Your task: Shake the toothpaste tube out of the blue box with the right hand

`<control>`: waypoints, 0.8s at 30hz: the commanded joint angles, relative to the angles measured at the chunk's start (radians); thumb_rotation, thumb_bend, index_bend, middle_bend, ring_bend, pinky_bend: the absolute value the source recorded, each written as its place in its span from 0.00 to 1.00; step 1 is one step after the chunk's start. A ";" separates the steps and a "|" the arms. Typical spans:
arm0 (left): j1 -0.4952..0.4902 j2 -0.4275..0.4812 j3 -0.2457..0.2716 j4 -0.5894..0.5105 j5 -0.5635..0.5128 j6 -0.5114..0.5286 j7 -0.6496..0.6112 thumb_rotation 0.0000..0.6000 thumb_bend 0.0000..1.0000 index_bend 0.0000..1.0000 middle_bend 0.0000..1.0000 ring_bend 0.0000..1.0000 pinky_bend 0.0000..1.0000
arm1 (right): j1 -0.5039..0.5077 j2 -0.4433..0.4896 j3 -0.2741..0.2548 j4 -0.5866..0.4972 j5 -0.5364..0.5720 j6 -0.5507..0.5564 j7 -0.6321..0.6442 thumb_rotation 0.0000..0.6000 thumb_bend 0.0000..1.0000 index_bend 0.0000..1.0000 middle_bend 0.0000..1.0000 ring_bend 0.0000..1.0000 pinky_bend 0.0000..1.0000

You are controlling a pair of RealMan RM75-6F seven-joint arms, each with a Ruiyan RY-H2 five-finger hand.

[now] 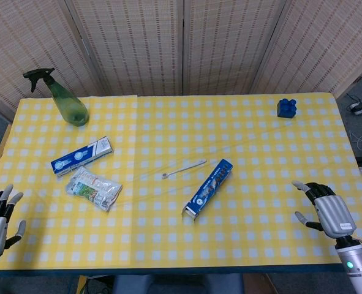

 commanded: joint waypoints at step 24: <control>0.004 -0.007 0.006 0.004 -0.002 -0.001 0.000 1.00 0.43 0.18 0.00 0.00 0.00 | 0.245 0.033 0.083 -0.096 0.022 -0.299 -0.208 1.00 0.24 0.12 0.23 0.17 0.24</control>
